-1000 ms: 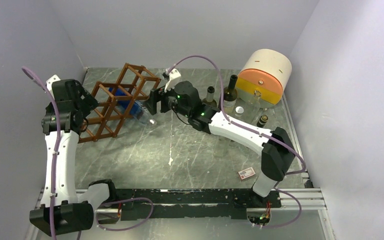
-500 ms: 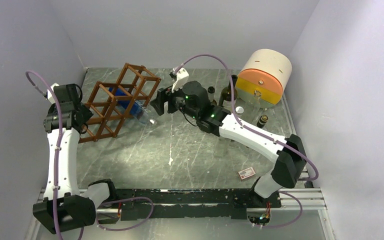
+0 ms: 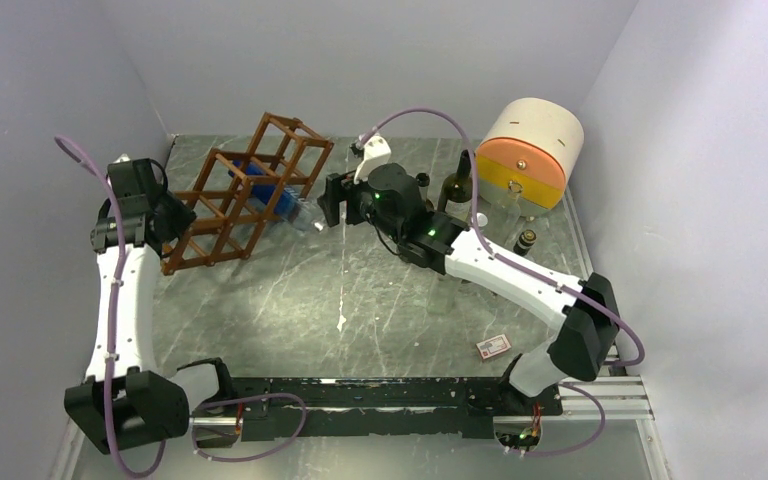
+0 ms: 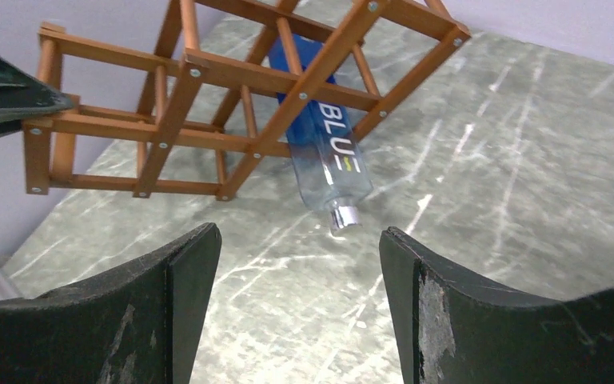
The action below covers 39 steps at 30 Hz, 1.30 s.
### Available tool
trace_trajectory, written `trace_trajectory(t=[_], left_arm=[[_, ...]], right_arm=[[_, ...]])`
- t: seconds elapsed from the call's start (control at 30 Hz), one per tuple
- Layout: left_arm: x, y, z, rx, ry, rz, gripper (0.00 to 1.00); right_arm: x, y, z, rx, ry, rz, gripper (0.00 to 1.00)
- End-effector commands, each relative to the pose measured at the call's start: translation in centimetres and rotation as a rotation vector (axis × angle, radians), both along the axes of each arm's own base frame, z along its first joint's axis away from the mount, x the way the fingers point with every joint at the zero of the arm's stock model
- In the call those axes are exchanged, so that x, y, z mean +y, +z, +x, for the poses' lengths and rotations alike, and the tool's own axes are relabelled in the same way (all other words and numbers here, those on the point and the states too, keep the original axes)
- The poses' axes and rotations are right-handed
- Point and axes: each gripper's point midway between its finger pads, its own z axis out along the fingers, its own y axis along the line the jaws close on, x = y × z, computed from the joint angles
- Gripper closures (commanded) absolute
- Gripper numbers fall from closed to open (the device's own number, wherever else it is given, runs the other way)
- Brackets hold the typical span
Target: Put the wine bottle on the wine rack
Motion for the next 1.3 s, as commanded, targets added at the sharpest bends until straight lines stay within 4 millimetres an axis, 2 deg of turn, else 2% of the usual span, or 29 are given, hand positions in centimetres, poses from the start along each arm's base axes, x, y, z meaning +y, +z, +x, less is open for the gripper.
trace_trajectory(t=[0.0,0.13,0.2,0.33,0.4,0.5,0.63,0.73,0.83,0.93,1.07,1.17,1.27], left_arm=[[-3.4,1.4,3.7,-0.107,-0.172,-0.129,0.67],[-4.5,1.6,5.1,-0.139,-0.232,-0.179,0.66],[-4.3,1.6,5.2,-0.132,-0.221,-0.175,0.62],[-2.3,2.5,4.7,-0.136,-0.142,-0.08,0.42],[-1.5,3.3,4.2,-0.148,-0.123,-0.03,0.34],[-0.6,4.7,3.2,-0.168,-0.098,0.034,0.26],[-0.2,7.1,2.3,-0.223,-0.087,0.084,0.23],[-0.8,10.0,2.0,-0.316,-0.119,0.105,0.25],[-2.3,12.1,1.8,-0.378,-0.198,0.116,0.25],[-5.0,13.7,1.9,-0.434,-0.349,0.121,0.26],[-11.6,15.8,0.9,-0.563,-0.706,0.11,0.26],[-15.9,16.2,-0.5,-0.638,-0.934,0.061,0.25],[-18.5,15.4,-1.5,-0.661,-1.08,0.021,0.23]], right_arm=[[-3.5,2.6,1.1,-0.042,-0.148,-0.018,0.23],[-5.5,4.0,1.1,-0.064,-0.212,-0.027,0.23],[-6.3,4.8,0.9,-0.078,-0.233,-0.022,0.23],[-8.4,6.3,0.3,-0.115,-0.272,-0.009,0.23],[-9.6,6.8,0.3,-0.134,-0.313,-0.014,0.22],[-11.5,6.8,0.3,-0.145,-0.382,-0.044,0.21],[-13.8,6.8,0.8,-0.16,-0.481,-0.096,0.17],[-15.6,6.3,1.5,-0.139,-0.559,-0.144,0.15],[-16.7,5.4,2.7,-0.086,-0.573,-0.158,0.14],[-17.7,4.0,4.0,-0.033,-0.561,-0.15,0.14],[-18.0,2.0,5.1,0.03,-0.513,-0.15,0.16],[-17.6,1.0,5.3,0.045,-0.482,-0.188,0.18],[-17.2,0.3,5.5,0.058,-0.459,-0.217,0.23]])
